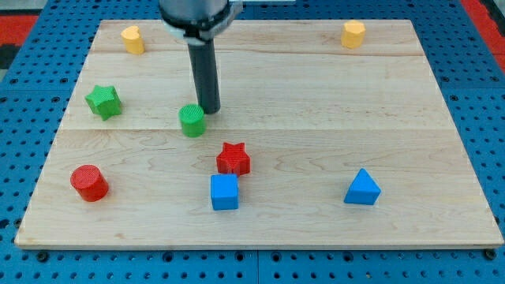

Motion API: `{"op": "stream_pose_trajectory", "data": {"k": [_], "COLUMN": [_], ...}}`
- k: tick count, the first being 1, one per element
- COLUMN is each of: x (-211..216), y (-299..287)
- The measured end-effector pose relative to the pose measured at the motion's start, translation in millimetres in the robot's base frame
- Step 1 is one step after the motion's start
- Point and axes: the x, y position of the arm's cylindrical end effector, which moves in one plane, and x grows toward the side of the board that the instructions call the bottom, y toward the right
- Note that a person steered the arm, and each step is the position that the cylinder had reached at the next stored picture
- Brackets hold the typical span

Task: Move green star with red circle close to red star and green circle

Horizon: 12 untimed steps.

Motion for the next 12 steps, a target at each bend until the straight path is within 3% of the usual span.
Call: {"op": "stream_pose_trajectory", "data": {"k": [1,2,3,4,6,7,8,9,11,12], "x": [-47.2,-24.9,25.2,42.7,11.2,66.4,80.2,111.7,134.4,134.3], "y": [-2.7,-44.0,-35.8,11.2,-123.2,-158.6,-196.4,-187.6,5.2,-42.9]}}
